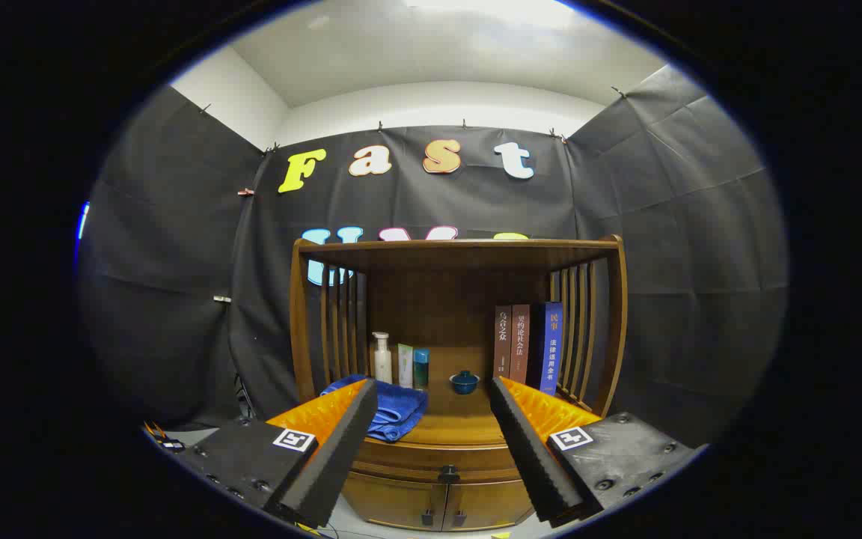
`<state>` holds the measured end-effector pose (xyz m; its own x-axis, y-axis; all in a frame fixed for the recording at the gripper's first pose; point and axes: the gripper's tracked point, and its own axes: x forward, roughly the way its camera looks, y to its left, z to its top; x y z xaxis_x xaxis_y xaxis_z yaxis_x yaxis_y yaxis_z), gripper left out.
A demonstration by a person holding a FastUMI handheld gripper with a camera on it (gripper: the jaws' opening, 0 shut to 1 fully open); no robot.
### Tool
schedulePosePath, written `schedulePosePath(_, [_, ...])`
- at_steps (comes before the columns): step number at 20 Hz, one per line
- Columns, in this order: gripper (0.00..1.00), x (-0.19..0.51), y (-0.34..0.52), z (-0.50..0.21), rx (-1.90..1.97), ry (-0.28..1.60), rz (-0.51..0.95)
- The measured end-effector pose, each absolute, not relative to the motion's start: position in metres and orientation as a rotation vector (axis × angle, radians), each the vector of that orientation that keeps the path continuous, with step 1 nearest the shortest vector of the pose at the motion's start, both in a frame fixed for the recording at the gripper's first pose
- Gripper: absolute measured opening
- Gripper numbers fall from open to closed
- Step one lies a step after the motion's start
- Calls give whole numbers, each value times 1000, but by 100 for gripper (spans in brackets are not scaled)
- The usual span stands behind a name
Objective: Pull open the drawer, take out the items inside it, and place them on the countertop above the cabinet.
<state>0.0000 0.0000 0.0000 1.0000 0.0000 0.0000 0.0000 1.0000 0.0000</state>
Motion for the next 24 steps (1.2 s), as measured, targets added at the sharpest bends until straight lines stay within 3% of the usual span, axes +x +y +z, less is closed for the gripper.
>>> schedulePosePath(24, [98, 3, -5, -2, 24, -8, -9])
